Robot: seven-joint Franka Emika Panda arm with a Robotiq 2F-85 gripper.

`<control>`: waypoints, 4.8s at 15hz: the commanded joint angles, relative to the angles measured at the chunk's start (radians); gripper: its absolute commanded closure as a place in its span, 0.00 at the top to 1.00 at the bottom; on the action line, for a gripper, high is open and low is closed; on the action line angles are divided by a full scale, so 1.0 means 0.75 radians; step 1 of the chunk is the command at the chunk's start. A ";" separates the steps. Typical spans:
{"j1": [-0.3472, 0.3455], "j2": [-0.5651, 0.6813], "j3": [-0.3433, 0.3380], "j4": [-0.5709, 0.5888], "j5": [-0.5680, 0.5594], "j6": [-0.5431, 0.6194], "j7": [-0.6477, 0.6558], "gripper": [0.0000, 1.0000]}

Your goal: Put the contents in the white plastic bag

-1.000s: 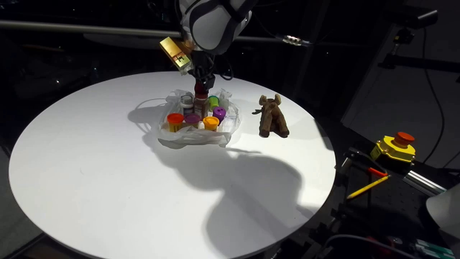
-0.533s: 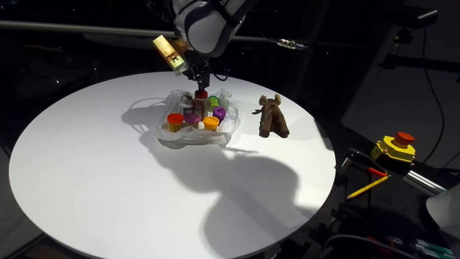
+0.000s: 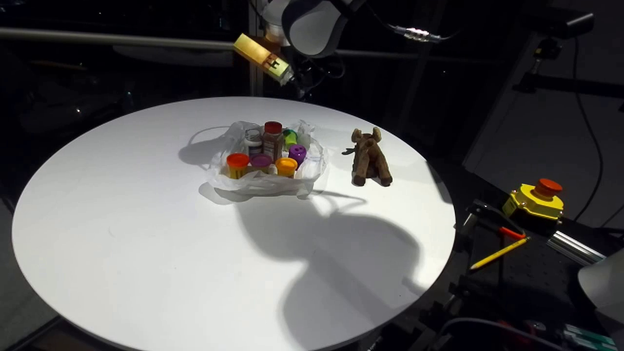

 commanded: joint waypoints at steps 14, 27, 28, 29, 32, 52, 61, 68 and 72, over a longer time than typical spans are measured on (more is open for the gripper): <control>-0.535 -0.502 0.304 -0.832 0.270 0.255 -1.489 1.00; -0.351 -0.559 0.223 -0.950 0.304 0.125 -1.557 1.00; -0.337 -0.542 0.221 -0.949 0.312 0.129 -1.542 1.00; -0.315 -0.522 0.209 -0.944 0.303 0.133 -1.517 1.00; -0.262 -0.486 0.170 -0.941 0.266 0.144 -1.452 1.00; 0.140 -0.314 -0.316 -0.799 -0.002 0.210 -0.851 0.19; 0.276 -0.684 -0.171 -0.673 -0.438 -0.026 -0.458 0.06; 0.018 -0.420 0.300 -0.441 -0.285 -0.116 -0.477 0.05; 0.003 -0.302 0.334 -0.369 -0.309 -0.080 -0.480 0.03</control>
